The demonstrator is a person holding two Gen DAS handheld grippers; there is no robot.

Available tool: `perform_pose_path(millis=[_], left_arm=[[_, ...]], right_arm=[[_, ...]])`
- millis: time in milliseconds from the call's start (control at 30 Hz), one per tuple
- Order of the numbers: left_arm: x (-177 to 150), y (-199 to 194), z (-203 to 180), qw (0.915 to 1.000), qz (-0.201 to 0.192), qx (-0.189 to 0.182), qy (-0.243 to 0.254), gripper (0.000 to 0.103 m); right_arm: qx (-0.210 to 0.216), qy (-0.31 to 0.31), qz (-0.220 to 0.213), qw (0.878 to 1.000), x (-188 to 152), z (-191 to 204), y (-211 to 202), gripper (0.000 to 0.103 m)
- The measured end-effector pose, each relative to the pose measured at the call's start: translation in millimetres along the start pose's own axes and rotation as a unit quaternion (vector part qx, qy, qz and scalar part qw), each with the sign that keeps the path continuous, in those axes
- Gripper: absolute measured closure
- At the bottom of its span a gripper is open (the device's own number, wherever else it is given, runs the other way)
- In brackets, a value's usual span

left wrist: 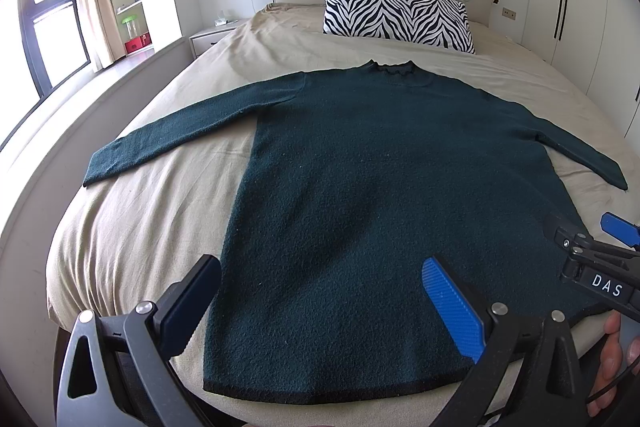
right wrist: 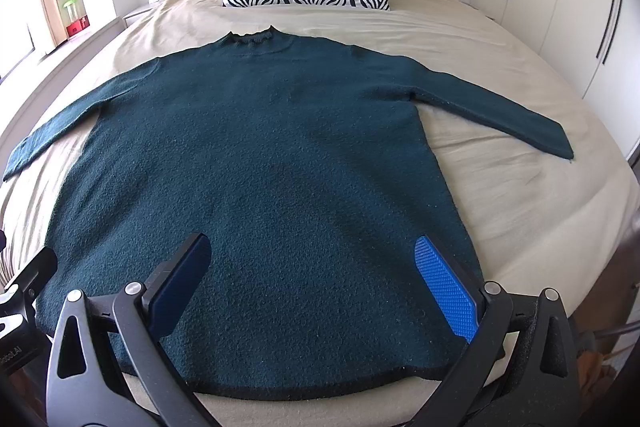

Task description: Fold small clothes

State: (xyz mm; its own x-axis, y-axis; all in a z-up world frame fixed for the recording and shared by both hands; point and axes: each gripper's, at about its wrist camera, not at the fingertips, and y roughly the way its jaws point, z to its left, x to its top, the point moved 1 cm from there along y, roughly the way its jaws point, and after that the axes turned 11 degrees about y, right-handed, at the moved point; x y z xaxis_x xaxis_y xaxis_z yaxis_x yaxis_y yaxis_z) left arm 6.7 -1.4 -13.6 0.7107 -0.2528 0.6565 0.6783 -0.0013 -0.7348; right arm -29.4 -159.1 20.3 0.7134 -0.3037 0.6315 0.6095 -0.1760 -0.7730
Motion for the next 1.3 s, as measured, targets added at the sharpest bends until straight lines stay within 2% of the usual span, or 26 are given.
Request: perform_pose_path(millis=[1300], left_arm=[[-5.0, 3.1, -0.7, 1.0, 0.003, -0.004, 0.0, 0.0]], right_arm=[[0.005, 0.003, 0.005, 1.0, -5.1, 1.5, 2.5, 0.0]])
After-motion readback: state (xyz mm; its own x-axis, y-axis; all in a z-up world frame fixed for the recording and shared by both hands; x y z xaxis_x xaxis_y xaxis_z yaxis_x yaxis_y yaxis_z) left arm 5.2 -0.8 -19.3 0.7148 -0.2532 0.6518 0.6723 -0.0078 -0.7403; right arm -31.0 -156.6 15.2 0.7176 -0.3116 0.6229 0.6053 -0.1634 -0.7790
